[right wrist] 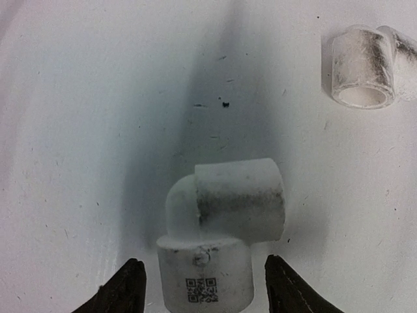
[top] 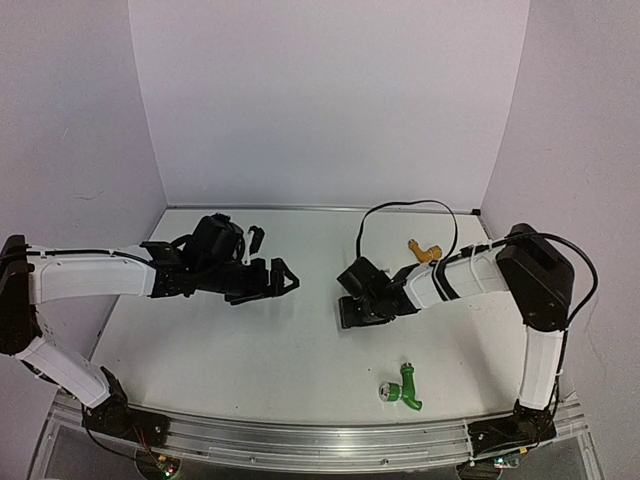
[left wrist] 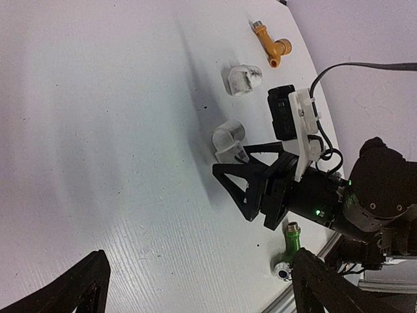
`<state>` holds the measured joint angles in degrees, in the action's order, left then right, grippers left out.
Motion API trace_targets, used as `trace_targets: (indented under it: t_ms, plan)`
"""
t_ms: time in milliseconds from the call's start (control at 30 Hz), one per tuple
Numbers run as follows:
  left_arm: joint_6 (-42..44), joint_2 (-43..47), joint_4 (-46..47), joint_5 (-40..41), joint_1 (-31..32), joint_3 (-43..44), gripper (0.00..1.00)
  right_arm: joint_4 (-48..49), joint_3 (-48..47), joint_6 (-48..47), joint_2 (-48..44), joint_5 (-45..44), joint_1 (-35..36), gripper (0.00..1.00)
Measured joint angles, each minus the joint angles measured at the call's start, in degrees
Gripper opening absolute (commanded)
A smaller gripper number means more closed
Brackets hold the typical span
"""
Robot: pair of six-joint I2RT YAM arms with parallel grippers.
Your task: Install the water faucets
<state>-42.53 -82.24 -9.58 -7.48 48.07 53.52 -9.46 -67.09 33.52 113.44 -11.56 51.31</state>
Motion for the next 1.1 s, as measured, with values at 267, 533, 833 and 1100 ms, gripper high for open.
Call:
trace_targets:
  t_ms: [267, 533, 833, 1100]
  plan:
    - [0.0, 0.0, 0.0, 0.0, 0.0, 0.0, 1.00, 0.2, 0.2, 8.8, 0.0, -3.8, -1.4, 0.05]
    - [0.0, -0.3, 0.0, 0.0, 0.0, 0.0, 1.00, 1.3, 7.6, 13.6, -7.2, 1.2, -1.9, 0.05]
    - [0.5, -1.7, 0.0, -0.8, 0.0, 0.1, 0.99, 13.0, 14.7, 10.4, -13.3, 42.3, -8.5, 0.05]
    - [-2.6, -6.5, 4.7, -11.9, 0.0, 1.0, 0.93, 16.7, 22.6, -3.0, -20.7, 51.5, -9.5, 0.01]
